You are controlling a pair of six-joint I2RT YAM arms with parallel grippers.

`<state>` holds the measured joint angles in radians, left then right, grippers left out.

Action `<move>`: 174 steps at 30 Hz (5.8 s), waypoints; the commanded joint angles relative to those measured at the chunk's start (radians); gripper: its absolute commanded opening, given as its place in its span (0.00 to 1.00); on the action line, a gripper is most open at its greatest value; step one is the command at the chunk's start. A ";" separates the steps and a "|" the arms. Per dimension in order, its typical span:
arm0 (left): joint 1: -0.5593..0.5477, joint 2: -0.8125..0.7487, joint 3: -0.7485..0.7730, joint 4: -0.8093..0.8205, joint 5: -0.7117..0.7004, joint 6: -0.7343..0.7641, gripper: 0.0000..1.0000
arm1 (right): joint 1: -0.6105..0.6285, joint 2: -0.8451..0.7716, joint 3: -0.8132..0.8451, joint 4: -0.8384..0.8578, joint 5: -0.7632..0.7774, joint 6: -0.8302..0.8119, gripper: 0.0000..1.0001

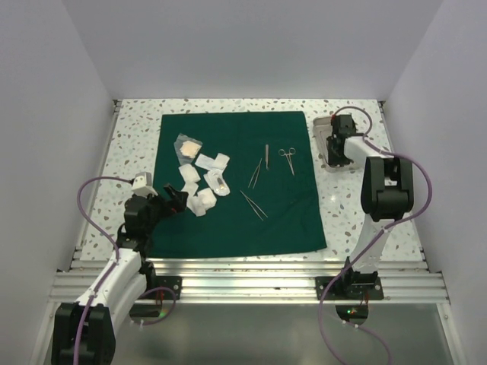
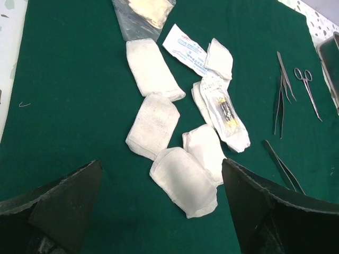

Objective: Prepare the surgical pack

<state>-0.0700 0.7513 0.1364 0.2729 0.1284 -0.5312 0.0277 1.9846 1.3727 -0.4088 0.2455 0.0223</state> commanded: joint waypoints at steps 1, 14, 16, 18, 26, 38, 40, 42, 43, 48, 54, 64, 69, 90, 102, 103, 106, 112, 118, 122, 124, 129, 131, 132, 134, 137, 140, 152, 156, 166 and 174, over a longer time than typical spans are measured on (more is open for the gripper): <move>0.003 -0.009 0.020 0.046 0.019 0.016 1.00 | 0.001 -0.099 -0.053 0.001 0.018 0.073 0.32; 0.003 -0.029 0.017 0.040 0.017 0.017 1.00 | 0.001 -0.335 -0.236 -0.024 0.063 0.111 0.47; 0.003 -0.029 0.017 0.040 0.019 0.017 1.00 | 0.000 -0.360 -0.228 -0.022 0.072 0.117 0.50; 0.003 -0.030 0.017 0.040 0.019 0.017 1.00 | 0.003 -0.363 -0.202 -0.041 0.074 0.116 0.48; 0.003 -0.018 0.017 0.051 0.020 0.016 1.00 | 0.175 -0.360 0.001 -0.090 0.026 0.157 0.47; 0.003 -0.018 0.017 0.049 0.017 0.017 1.00 | 0.489 -0.214 0.039 -0.044 -0.187 0.209 0.48; 0.003 -0.018 0.017 0.051 0.017 0.017 1.00 | 0.546 -0.218 -0.010 -0.024 -0.186 0.177 0.49; 0.003 -0.018 0.017 0.049 0.017 0.017 1.00 | 0.592 -0.211 -0.041 -0.012 -0.167 0.160 0.49; 0.003 -0.018 0.017 0.051 0.017 0.017 1.00 | 0.606 -0.208 -0.053 -0.004 -0.169 0.157 0.49; 0.003 -0.015 0.017 0.052 0.017 0.017 1.00 | 0.695 -0.208 -0.144 0.057 -0.160 0.153 0.51; 0.003 -0.013 0.019 0.051 0.017 0.017 1.00 | 0.748 -0.208 -0.210 0.105 -0.150 0.156 0.56; 0.003 -0.010 0.019 0.051 0.014 0.017 1.00 | 0.775 -0.158 -0.238 0.146 -0.160 0.114 0.46; 0.003 -0.009 0.019 0.051 0.016 0.017 1.00 | 0.790 -0.133 -0.245 0.148 -0.153 0.103 0.40; 0.003 -0.009 0.019 0.052 0.020 0.017 1.00 | 0.427 -0.468 -0.248 0.080 -0.051 -0.018 0.18; 0.003 -0.004 0.022 0.046 0.016 0.017 1.00 | 0.055 -0.172 0.037 0.082 -0.049 -0.133 0.17; 0.003 -0.003 0.022 0.048 0.016 0.017 1.00 | 0.045 -0.140 0.090 0.065 -0.052 -0.119 0.17; 0.003 -0.001 0.022 0.048 0.014 0.017 1.00 | 0.012 -0.058 0.137 0.065 -0.075 -0.096 0.17; 0.003 -0.003 0.022 0.046 0.014 0.017 1.00 | -0.009 0.072 0.206 0.045 -0.089 -0.056 0.18; 0.003 -0.007 0.020 0.048 0.017 0.017 1.00 | -0.008 0.108 0.215 0.021 -0.124 -0.035 0.28; 0.003 -0.007 0.020 0.046 0.016 0.017 1.00 | -0.006 0.071 0.215 -0.012 -0.133 -0.022 0.46; 0.003 -0.009 0.019 0.049 0.017 0.017 1.00 | 0.018 0.002 0.198 -0.024 -0.126 0.013 0.51; 0.003 -0.007 0.019 0.051 0.019 0.017 1.00 | 0.237 -0.176 0.115 -0.016 0.085 0.121 0.52; 0.003 -0.009 0.019 0.049 0.019 0.016 1.00 | 0.299 -0.181 0.130 -0.070 0.121 0.206 0.50; 0.003 -0.010 0.019 0.049 0.017 0.017 1.00 | 0.319 -0.182 0.132 -0.099 0.123 0.246 0.50; 0.003 -0.015 0.017 0.048 0.017 0.016 1.00 | 0.365 -0.188 0.120 -0.099 0.115 0.349 0.51; 0.003 -0.017 0.017 0.049 0.017 0.016 1.00 | 0.417 -0.168 0.117 -0.090 0.107 0.467 0.51; 0.003 -0.014 0.016 0.049 0.017 0.017 1.00 | 0.465 -0.106 0.160 -0.117 0.118 0.542 0.51; 0.003 -0.021 0.017 0.045 0.016 0.017 1.00 | 0.577 0.092 0.284 -0.156 0.156 0.732 0.56; 0.003 -0.020 0.017 0.045 0.019 0.017 1.00 | 0.594 0.123 0.290 -0.150 0.179 0.757 0.55; 0.003 -0.023 0.017 0.043 0.020 0.019 1.00 | 0.600 0.187 0.301 -0.143 0.227 0.795 0.48; 0.003 -0.023 0.017 0.042 0.019 0.019 1.00 | 0.600 0.226 0.350 -0.160 0.229 0.797 0.31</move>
<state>-0.0700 0.7368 0.1364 0.2756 0.1352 -0.5308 0.6273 2.2047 1.6920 -0.5621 0.4301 0.7952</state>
